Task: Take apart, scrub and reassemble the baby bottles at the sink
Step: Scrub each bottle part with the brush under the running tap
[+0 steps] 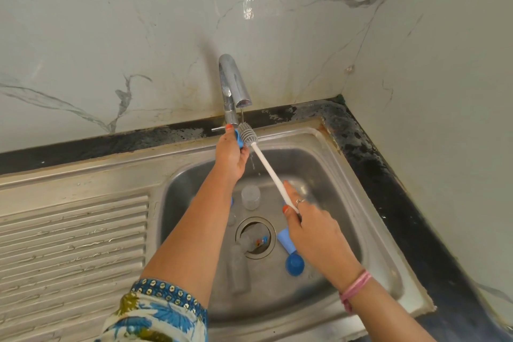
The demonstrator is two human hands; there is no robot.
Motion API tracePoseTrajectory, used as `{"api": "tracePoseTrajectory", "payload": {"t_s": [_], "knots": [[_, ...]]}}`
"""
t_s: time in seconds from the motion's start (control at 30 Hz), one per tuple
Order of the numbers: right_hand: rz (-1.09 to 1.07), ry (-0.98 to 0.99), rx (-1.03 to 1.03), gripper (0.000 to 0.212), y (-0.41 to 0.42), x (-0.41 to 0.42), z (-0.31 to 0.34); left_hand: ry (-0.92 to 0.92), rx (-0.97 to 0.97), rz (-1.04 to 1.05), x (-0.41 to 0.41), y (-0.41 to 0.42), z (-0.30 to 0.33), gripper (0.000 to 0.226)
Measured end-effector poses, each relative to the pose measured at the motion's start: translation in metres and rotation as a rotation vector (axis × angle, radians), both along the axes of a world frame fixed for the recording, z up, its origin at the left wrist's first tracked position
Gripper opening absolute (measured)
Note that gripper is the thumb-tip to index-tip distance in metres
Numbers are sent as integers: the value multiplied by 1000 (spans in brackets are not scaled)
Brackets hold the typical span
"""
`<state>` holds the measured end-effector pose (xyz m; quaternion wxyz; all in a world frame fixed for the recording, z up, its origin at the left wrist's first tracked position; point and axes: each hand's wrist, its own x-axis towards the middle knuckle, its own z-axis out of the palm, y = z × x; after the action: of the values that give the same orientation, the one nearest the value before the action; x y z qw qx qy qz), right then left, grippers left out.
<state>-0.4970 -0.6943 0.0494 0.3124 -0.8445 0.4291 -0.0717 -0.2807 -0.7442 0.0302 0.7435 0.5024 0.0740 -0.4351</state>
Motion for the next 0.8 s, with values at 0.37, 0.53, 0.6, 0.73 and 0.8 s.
{"api": "tracePoseTrajectory", "payload": {"t_s": [0.37, 0.53, 0.6, 0.73, 0.8], "knots": [[-14, 16, 41, 48, -1, 5, -4, -162, 116, -100, 2, 3, -8, 29], [-35, 20, 53, 49, -21, 19, 3, -199, 125, -119, -4, 2, -8, 27], [-1, 44, 25, 48, -7, 15, 4, -163, 102, -71, 6, 3, -6, 26], [7, 54, 30, 49, -2, 13, 4, -219, 134, -146, 5, 6, -12, 27], [-19, 46, 34, 49, -15, 17, 3, -255, 160, -202, -2, 6, -14, 28]]}}
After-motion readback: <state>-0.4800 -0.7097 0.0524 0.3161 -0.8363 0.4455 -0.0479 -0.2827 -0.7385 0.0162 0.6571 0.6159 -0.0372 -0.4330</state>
